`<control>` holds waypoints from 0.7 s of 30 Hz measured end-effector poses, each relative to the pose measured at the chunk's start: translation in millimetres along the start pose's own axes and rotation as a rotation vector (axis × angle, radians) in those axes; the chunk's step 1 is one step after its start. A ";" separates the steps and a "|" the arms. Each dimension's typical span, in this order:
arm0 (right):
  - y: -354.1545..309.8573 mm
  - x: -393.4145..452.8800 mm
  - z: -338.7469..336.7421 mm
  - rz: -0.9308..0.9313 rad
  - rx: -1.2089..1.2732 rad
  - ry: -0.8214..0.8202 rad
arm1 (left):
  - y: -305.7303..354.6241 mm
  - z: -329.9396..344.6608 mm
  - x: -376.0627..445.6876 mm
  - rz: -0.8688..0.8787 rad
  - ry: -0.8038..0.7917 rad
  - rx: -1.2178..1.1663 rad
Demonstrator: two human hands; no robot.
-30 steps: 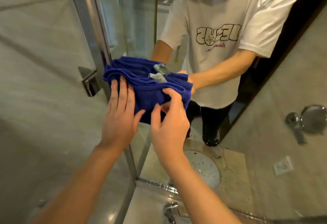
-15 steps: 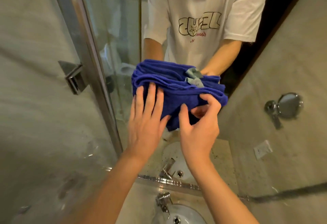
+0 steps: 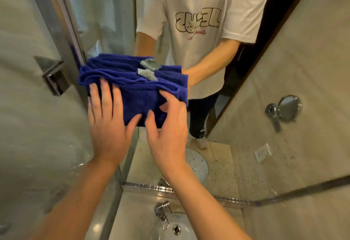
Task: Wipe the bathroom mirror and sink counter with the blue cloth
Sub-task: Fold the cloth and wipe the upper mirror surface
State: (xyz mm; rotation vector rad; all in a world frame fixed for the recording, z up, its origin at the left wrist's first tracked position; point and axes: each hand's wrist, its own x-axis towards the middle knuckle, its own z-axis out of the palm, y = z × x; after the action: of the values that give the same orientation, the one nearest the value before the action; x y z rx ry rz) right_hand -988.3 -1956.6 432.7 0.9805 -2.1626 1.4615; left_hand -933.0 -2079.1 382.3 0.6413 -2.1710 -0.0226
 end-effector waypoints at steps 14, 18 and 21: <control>108.9 3.0 -150.0 0.139 -0.005 0.187 | 193.9 42.6 -32.8 0.073 0.008 -0.140; 150.5 5.8 -203.4 0.179 0.000 0.239 | 263.9 57.5 -45.4 0.081 0.020 -0.210; 182.8 6.6 -248.9 0.198 -0.007 0.268 | 314.0 61.6 -49.2 0.136 0.103 -0.297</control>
State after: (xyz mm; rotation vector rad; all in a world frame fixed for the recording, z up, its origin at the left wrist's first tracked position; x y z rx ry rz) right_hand -1144.8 -1690.8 416.0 0.5428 -2.1107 1.5706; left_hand -1091.1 -1796.6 380.2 0.3175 -2.0538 -0.2306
